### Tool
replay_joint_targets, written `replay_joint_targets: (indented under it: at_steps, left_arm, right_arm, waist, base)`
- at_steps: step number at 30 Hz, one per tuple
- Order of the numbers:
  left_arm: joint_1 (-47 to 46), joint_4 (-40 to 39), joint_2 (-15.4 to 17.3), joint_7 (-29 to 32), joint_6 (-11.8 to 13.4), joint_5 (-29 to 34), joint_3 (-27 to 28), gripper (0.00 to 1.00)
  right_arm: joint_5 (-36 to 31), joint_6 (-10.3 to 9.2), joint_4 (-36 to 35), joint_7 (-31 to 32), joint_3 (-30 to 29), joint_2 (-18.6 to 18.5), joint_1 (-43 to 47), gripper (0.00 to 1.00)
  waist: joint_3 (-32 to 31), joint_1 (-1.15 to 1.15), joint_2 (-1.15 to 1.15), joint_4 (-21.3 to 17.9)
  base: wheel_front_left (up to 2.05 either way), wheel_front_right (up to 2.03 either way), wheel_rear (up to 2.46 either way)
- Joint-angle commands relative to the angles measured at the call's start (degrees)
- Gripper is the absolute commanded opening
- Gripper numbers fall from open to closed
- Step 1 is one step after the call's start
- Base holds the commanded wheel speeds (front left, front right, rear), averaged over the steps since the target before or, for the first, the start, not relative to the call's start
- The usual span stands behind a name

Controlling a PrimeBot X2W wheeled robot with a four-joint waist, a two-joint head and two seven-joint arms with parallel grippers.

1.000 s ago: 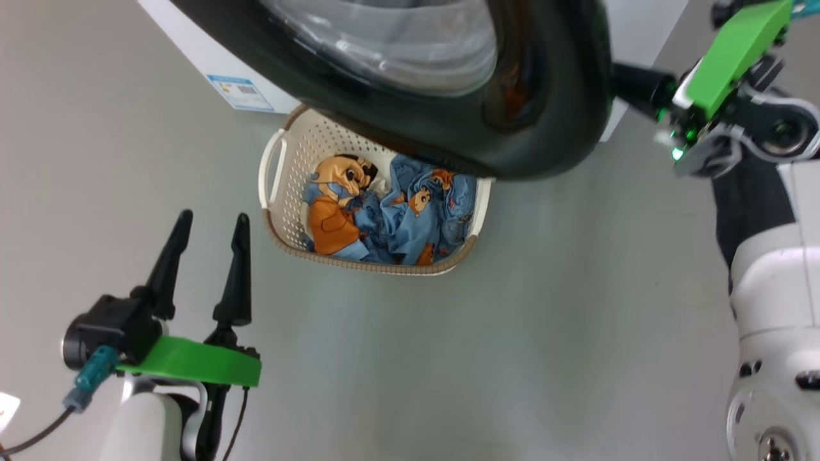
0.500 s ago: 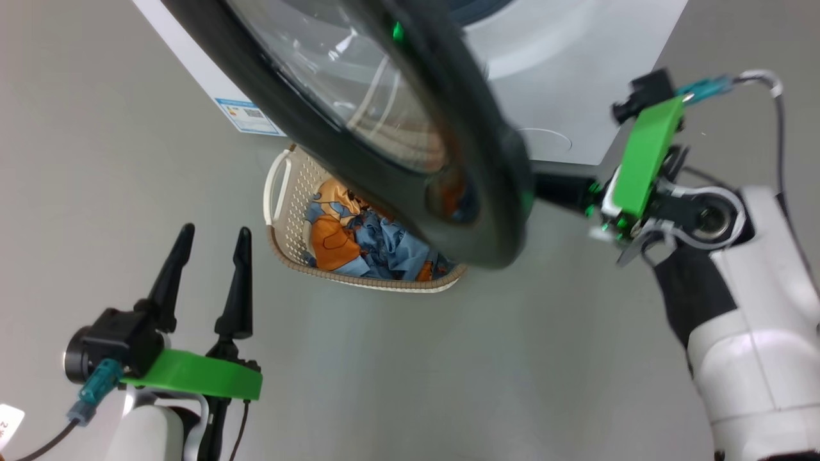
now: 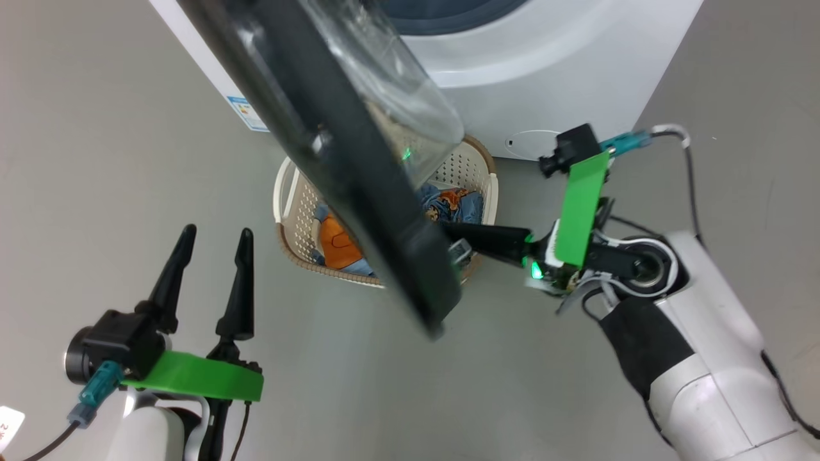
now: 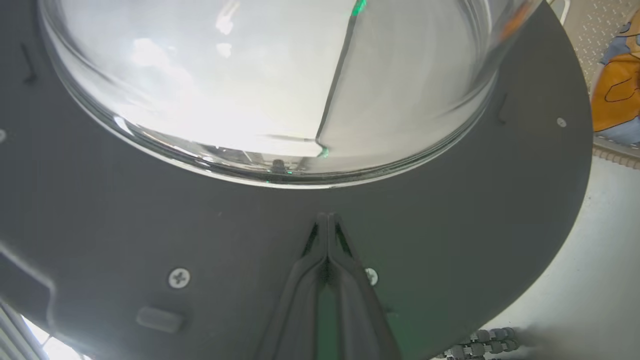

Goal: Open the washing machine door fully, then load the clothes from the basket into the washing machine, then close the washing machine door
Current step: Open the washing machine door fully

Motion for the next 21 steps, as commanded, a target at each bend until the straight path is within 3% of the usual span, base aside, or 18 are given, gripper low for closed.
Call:
replay_joint_targets:
  at_steps: [1, 21]
  left_arm:
    - [0.2, -1.7, 1.5, -0.4, -0.1, 0.2, 1.9, 1.00]
    - [0.0, -1.4, 1.5, -0.4, -0.1, -0.1, 2.5, 1.00]
  right_arm:
    - [2.2, 0.19, -2.8, -0.7, 2.0, 2.4, -0.3, 0.00]
    - [10.4, 0.19, -0.3, -8.0, 13.1, 2.4, -1.6, 0.00]
  waist:
    - [0.0, 0.00, 0.00, 0.1]
    - [0.4, 0.00, 0.00, 0.6]
  base:
    - [0.00, 0.00, 0.00]
    - [0.00, 0.00, 0.00]
